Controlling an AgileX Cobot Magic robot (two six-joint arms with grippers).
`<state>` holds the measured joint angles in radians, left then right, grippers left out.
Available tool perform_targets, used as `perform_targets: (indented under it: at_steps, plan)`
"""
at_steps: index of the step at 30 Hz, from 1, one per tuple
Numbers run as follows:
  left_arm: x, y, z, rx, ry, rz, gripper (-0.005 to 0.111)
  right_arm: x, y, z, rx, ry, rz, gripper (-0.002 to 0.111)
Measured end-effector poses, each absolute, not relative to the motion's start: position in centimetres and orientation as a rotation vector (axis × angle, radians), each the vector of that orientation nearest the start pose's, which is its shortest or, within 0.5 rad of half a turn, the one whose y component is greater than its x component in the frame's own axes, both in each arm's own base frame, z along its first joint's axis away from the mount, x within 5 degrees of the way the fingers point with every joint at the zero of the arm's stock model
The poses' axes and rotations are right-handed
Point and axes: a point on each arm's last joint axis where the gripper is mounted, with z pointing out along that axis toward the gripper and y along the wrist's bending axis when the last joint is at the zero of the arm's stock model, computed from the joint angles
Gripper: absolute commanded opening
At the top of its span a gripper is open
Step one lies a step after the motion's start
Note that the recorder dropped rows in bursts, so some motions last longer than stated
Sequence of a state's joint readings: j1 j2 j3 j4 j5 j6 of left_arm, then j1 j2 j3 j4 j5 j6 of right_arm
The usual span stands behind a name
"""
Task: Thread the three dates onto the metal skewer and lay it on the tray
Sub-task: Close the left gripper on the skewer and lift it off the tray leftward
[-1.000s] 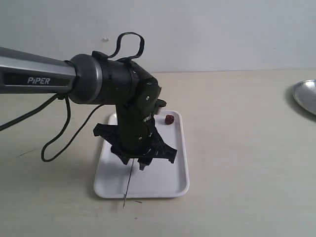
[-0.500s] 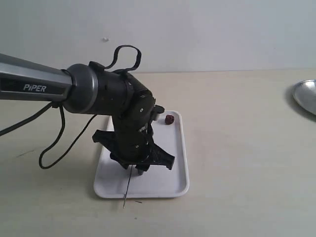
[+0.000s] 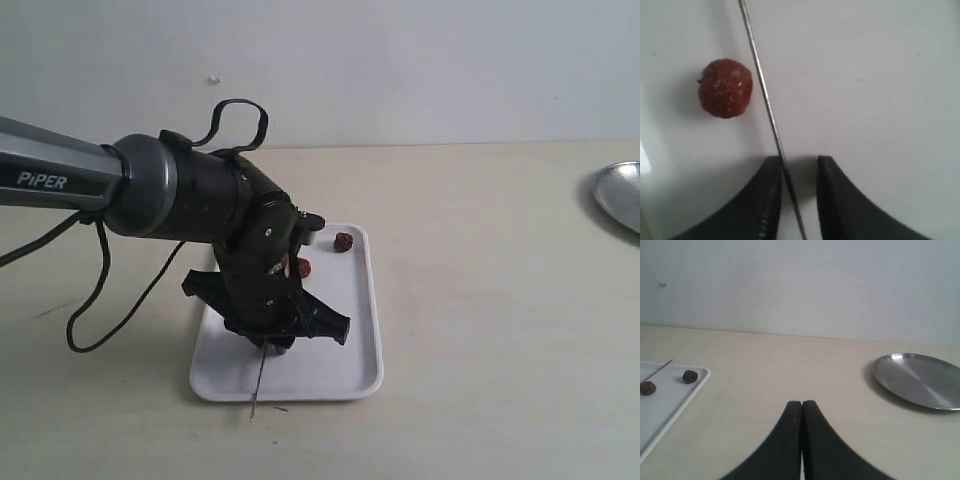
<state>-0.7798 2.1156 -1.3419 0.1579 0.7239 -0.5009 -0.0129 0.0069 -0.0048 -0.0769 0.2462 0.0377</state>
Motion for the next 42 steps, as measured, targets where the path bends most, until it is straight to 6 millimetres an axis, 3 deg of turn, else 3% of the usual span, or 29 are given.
perform_targets:
  at_steps: [2, 14, 17, 25, 32, 37, 42]
  plan:
    - [29.2, -27.6, 11.3, 0.566, 2.892, -0.01, 0.001, 5.6, -0.2, 19.2, -0.007, 1.731, -0.053, 0.0]
    - [29.0, -27.4, 11.9, 0.568, 2.891, -0.012, 0.0, 5.6, -0.2, 19.2, -0.007, 1.731, -0.053, 0.0]
    - [28.9, -27.3, 13.5, 0.564, 2.866, -0.03, 0.0, 5.6, -0.2, 19.2, -0.007, 1.731, -0.053, 0.0]
    - [28.2, -26.3, 20.3, 0.547, 2.737, -0.104, 0.0, 5.6, -0.2, 19.2, -0.007, 1.731, -0.053, 0.0]
    - [26.8, -23.5, 25.3, 0.577, 2.684, 0.057, 0.0, 5.6, -0.2, 19.2, -0.007, 1.731, -0.053, 0.0]
    - [25.1, -21.0, 26.4, 0.592, 2.705, 0.177, 0.0, 5.6, -0.2, 19.2, -0.007, 1.731, -0.053, 0.0]
    - [23.5, -19.3, 25.8, 0.624, 2.73, 0.226, 0.0, 5.6, -0.2, 19.2, -0.007, 1.731, -0.053, 0.0]
